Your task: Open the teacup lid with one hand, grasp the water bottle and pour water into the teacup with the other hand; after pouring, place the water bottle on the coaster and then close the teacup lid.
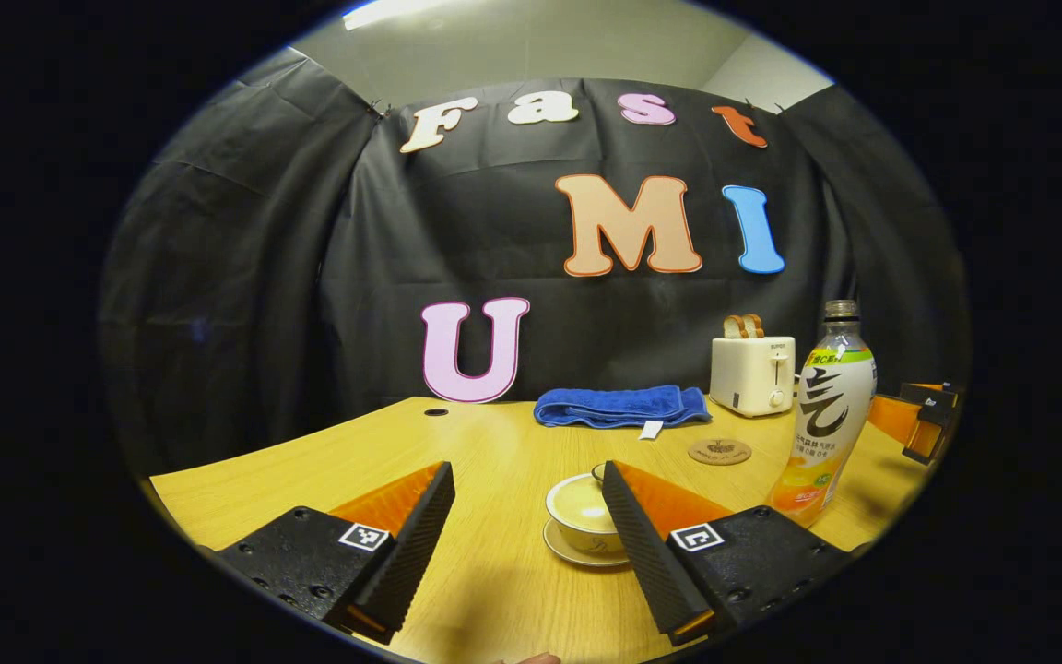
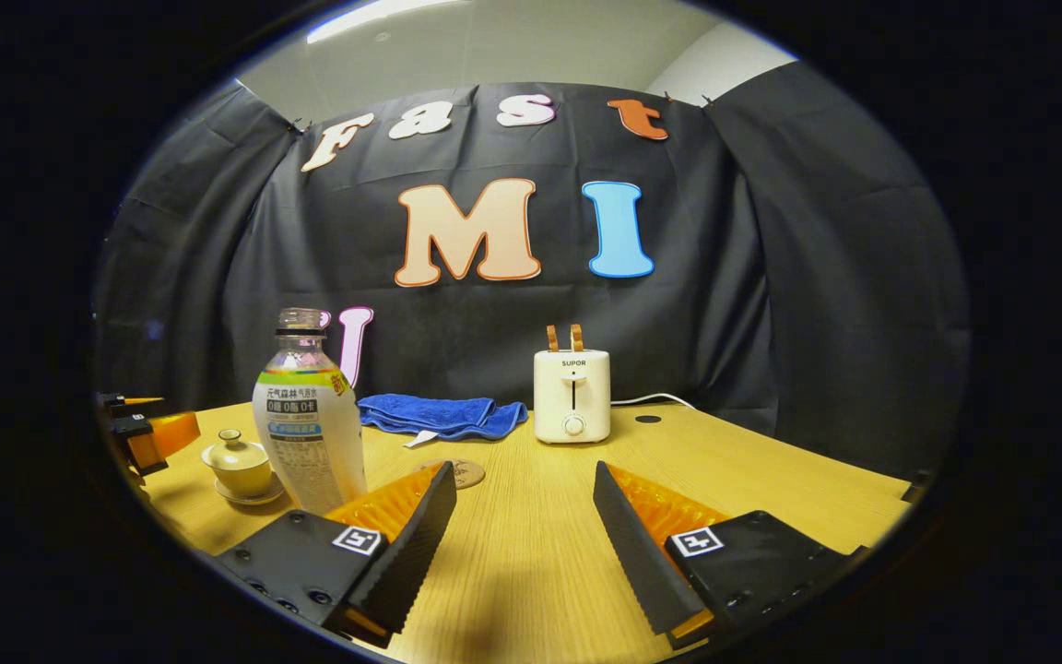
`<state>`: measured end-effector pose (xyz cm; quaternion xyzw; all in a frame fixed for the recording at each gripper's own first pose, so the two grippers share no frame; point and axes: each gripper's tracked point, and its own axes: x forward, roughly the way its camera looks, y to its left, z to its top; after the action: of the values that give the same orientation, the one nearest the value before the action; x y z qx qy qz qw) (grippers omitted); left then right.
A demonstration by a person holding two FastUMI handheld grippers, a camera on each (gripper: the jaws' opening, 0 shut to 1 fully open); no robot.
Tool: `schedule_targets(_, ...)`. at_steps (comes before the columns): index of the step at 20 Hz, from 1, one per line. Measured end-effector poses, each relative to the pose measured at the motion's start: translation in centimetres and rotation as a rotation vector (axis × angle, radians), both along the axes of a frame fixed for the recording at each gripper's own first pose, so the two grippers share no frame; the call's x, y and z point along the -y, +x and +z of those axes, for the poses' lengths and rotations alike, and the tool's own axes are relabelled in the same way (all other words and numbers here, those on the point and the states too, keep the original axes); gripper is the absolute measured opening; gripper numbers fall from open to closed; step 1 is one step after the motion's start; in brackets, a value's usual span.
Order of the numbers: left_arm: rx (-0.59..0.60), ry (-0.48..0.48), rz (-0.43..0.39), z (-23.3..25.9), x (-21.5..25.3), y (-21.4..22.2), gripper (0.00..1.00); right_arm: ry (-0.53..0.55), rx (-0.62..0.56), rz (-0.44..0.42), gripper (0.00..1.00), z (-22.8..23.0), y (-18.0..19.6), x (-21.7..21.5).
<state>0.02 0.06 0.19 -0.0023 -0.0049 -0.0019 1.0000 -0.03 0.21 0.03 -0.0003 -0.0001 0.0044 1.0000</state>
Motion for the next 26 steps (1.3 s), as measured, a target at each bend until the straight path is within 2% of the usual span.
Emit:
schedule_targets(1, 0.001, 0.0, -0.001, 0.1, 0.1, 0.0, 0.94, 0.0, 0.001, 0.001, 0.97, 0.0, 0.0, 0.0)
schedule_targets(3, -0.001, 0.0, -0.006, -0.1, 0.1, 0.0, 0.94, 0.0, 0.0, 0.005, 0.94, 0.0, 0.0, -0.1)
schedule_targets(7, 0.0, -0.001, -0.009, -0.1, 0.1, 0.0, 0.94, 0.0, 0.001, 0.008, 0.97, 0.0, -0.1, -0.1)
schedule_targets(8, 0.001, -0.002, -0.013, -0.1, 0.1, 0.0, 0.94, 0.0, 0.001, 0.008, 0.94, 0.0, -0.1, -0.2)
schedule_targets(12, -0.004, -0.006, -0.069, 0.0, 1.4, 0.4, 0.94, 0.0, 0.0, 0.008, 0.94, 0.0, 0.0, -0.1)
schedule_targets(13, -0.007, 0.0, -0.078, 0.1, 1.8, 0.5, 0.94, 0.0, 0.001, 0.009, 0.97, 0.1, 0.0, -0.1)
schedule_targets(14, -0.003, 0.013, -0.09, 0.5, 2.2, 0.7, 0.94, 0.0, 0.001, 0.008, 0.94, 0.0, 0.0, -0.1)
schedule_targets(19, -0.007, 0.082, -0.158, 1.4, 4.3, 2.1, 0.94, 0.001, 0.002, 0.01, 0.97, 0.1, 0.0, -0.2)
schedule_targets(26, -0.102, 0.108, -0.195, -0.7, 5.9, 4.0, 0.92, 0.001, 0.003, 0.02, 0.97, 0.0, 0.0, -0.4)
